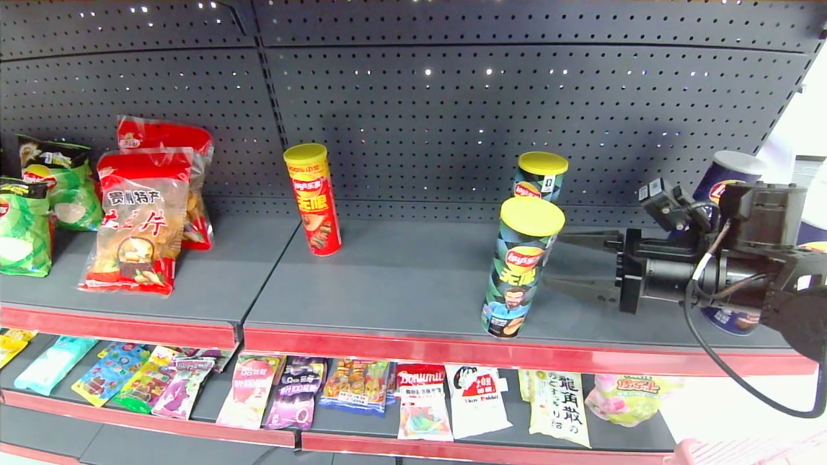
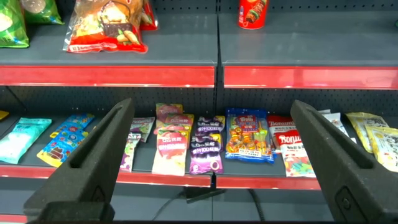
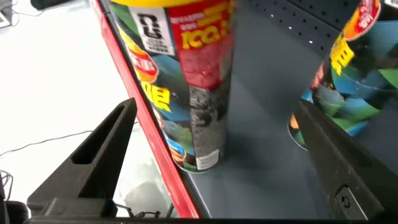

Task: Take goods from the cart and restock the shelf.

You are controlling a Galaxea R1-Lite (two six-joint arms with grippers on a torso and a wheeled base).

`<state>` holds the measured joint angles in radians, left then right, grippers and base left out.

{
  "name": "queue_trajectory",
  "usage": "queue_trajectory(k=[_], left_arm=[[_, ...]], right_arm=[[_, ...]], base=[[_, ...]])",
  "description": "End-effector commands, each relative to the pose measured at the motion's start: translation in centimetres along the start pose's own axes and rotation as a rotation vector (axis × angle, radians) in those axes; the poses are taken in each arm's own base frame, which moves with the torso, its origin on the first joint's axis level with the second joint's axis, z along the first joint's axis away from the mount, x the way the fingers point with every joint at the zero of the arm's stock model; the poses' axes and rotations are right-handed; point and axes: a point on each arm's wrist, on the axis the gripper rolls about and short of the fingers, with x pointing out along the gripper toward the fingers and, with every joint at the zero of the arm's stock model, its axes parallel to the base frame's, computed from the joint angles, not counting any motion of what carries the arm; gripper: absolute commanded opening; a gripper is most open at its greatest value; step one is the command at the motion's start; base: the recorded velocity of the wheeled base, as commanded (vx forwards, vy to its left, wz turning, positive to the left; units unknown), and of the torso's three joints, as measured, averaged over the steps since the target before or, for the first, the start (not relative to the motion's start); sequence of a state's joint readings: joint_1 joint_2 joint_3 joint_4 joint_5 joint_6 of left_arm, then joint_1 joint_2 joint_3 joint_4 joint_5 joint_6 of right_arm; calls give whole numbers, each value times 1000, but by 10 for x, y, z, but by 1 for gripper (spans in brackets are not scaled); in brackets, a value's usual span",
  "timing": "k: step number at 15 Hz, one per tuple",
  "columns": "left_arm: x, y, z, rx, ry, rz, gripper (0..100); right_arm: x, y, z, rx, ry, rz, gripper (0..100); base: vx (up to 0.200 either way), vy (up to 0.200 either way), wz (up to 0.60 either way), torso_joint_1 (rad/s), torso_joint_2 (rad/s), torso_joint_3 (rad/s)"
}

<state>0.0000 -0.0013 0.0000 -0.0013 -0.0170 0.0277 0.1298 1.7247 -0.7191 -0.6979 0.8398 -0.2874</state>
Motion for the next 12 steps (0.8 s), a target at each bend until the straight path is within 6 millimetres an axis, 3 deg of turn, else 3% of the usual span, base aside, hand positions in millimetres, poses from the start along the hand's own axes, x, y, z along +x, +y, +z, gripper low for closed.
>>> queue_trajectory(k=[1, 12], left_arm=[[0, 0, 0, 0, 1, 0, 100], [0, 0, 0, 0, 1, 0, 100]], right_arm=[[6, 3, 0, -1, 1, 22, 100], [25, 6, 7, -22, -10, 56, 100]], base=[[0, 0, 0, 0, 0, 0], [0, 0, 0, 0, 0, 0]])
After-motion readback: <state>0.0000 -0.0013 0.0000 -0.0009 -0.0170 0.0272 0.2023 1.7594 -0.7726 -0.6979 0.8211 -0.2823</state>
